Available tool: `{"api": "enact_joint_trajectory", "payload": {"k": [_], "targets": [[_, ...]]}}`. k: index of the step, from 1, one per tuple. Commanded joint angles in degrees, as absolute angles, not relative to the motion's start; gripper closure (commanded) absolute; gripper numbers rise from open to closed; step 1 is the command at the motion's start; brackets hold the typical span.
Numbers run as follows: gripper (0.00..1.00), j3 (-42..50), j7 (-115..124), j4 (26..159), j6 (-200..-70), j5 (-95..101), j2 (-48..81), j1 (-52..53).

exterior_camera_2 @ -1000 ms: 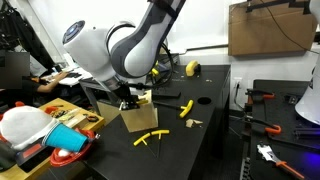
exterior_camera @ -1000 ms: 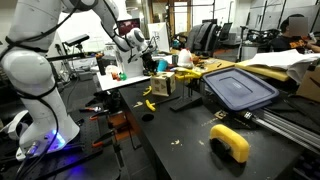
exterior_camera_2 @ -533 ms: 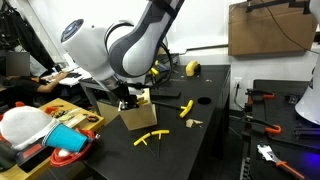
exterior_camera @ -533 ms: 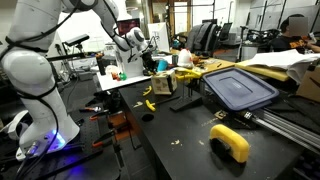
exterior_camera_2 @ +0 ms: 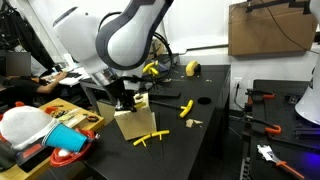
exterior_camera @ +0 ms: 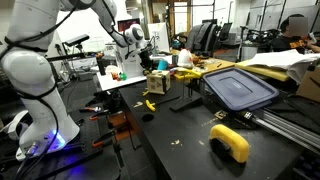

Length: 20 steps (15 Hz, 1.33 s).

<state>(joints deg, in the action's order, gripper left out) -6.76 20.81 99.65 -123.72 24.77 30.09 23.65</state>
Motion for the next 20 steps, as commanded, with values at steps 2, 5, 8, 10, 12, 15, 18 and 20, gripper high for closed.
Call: {"api": "enact_joint_trajectory", "payload": {"k": [2, 5, 8, 10, 12, 15, 18, 20], "targets": [[0.51, -6.8, 16.9, 98.8, -122.3, 21.9, 27.1, 22.5], [0.28, -6.5, 17.6, 98.1, -122.4, 22.1, 26.7, 22.1], [0.07, -6.3, 18.0, 98.3, -122.3, 22.3, 26.2, 21.8], [0.0, -6.7, 17.3, 98.9, -121.3, 21.3, 25.8, 21.6], [0.0, -7.4, 16.1, 99.6, -120.3, 19.5, 25.4, 21.1], [0.0, -8.0, 13.7, 99.5, -118.4, 17.1, 25.7, 20.7], [0.34, -7.7, 12.3, 99.4, -117.7, 16.8, 26.0, 20.5], [0.51, -7.6, 12.0, 99.3, -117.8, 16.9, 26.2, 20.3]]}}
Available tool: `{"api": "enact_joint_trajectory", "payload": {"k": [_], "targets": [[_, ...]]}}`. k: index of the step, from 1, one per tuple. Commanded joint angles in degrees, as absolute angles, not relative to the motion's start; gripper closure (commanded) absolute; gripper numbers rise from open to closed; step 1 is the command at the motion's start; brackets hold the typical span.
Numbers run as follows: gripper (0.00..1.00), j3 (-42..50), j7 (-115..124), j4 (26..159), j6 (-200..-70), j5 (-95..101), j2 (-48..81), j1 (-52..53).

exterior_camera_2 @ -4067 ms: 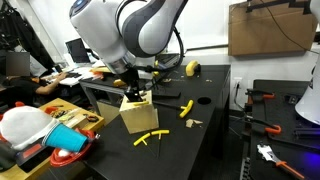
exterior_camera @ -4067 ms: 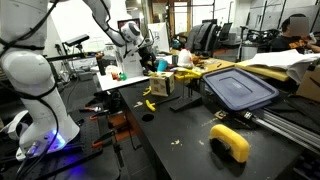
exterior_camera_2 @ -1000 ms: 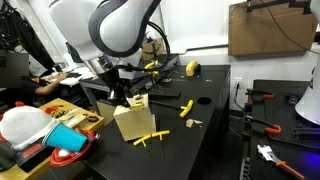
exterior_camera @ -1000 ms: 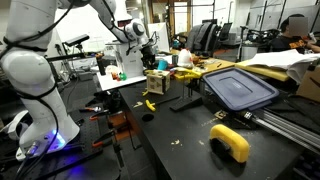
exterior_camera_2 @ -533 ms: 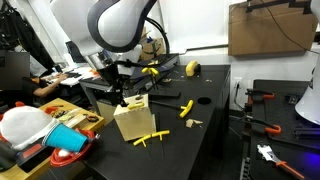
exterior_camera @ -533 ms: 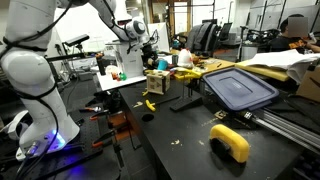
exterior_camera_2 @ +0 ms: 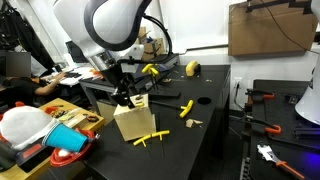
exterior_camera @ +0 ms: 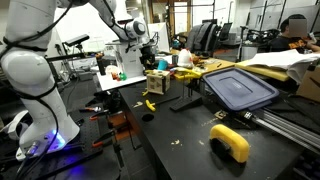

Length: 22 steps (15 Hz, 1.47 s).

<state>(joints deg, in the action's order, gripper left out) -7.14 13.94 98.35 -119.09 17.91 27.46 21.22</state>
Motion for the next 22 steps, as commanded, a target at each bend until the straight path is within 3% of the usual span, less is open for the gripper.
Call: {"api": "enact_joint_trajectory", "payload": {"k": [1, 2, 3, 5, 9, 14, 16, 18, 19, 22], "targets": [[0.59, -7.5, 12.0, 99.2, -117.9, 17.1, 26.3, 20.3], [0.66, -7.4, 12.2, 99.2, -118.0, 17.2, 26.4, 20.2], [0.32, -7.3, 12.6, 99.2, -118.1, 17.3, 26.4, 20.2], [0.27, -7.5, 12.3, 99.3, -117.9, 17.1, 26.4, 20.1], [0.01, -8.2, 10.3, 99.0, -116.5, 15.6, 26.8, 19.7], [0.0, -8.4, 7.0, 98.0, -115.3, 12.8, 28.0, 18.9], [0.04, -8.4, 5.8, 97.8, -115.8, 12.6, 28.3, 18.5], [0.16, -8.5, 5.1, 97.7, -116.4, 12.9, 28.4, 18.2], [0.06, -8.5, 4.4, 97.5, -116.5, 13.0, 28.4, 18.1], [0.0, -8.5, 3.7, 97.2, -116.7, 13.0, 28.7, 17.9]]}}
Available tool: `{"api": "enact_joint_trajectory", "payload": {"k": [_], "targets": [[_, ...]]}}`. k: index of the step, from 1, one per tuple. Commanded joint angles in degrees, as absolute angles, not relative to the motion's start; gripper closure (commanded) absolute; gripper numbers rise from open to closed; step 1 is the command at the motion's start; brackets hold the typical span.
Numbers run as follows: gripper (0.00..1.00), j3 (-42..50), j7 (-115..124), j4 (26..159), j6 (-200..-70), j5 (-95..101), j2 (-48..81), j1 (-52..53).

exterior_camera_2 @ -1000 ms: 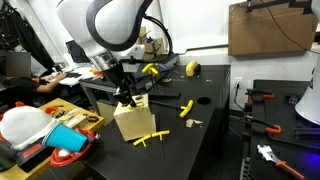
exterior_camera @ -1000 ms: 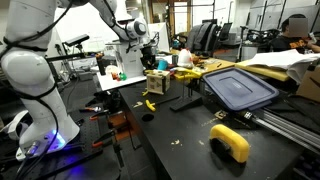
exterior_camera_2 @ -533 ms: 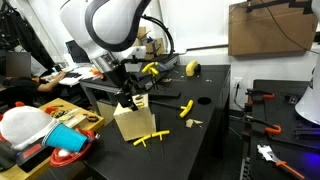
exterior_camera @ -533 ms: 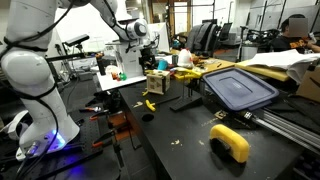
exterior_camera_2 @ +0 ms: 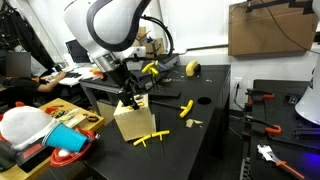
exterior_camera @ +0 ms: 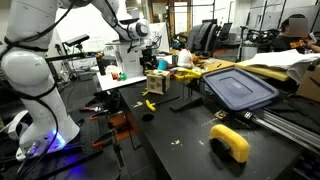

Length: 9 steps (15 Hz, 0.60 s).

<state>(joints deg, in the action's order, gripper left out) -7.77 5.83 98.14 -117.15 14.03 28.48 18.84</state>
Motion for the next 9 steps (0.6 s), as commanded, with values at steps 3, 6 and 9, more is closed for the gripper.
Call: {"api": "enact_joint_trajectory", "payload": {"k": [3, 6, 9], "targets": [[0.0, -8.6, 3.9, 96.9, -117.2, 13.0, 29.3, 17.9], [0.0, -8.8, 3.8, 96.4, -117.5, 12.7, 30.0, 17.9], [0.0, -9.0, 3.6, 95.6, -118.1, 12.6, 30.9, 17.9]]}}
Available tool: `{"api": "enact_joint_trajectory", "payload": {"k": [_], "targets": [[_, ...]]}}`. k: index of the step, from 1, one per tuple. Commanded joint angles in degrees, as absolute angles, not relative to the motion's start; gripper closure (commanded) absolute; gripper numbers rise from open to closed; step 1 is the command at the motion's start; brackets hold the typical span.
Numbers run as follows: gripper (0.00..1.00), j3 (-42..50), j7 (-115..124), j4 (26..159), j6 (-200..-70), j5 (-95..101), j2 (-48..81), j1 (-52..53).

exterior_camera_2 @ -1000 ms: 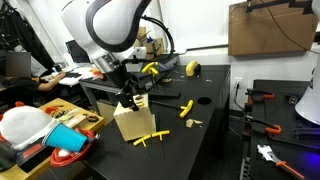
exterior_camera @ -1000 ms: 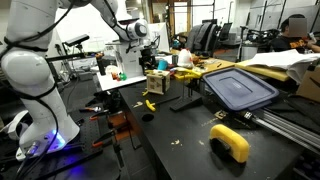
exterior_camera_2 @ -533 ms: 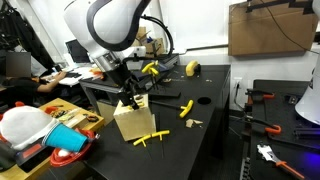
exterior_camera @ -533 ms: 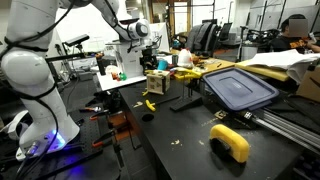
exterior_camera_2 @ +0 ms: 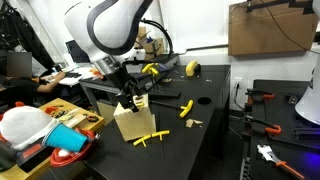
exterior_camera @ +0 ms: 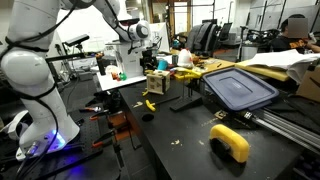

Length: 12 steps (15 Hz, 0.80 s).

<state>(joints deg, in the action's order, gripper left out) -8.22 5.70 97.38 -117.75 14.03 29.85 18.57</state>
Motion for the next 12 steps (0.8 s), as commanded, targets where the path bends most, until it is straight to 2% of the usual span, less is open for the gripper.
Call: {"api": "enact_joint_trajectory", "payload": {"k": [1, 12], "targets": [[0.0, -9.0, 3.6, 95.3, -118.3, 12.5, 31.1, 17.9], [0.0, -8.4, 4.6, 95.3, -118.2, 12.9, 31.2, 18.5]]}}
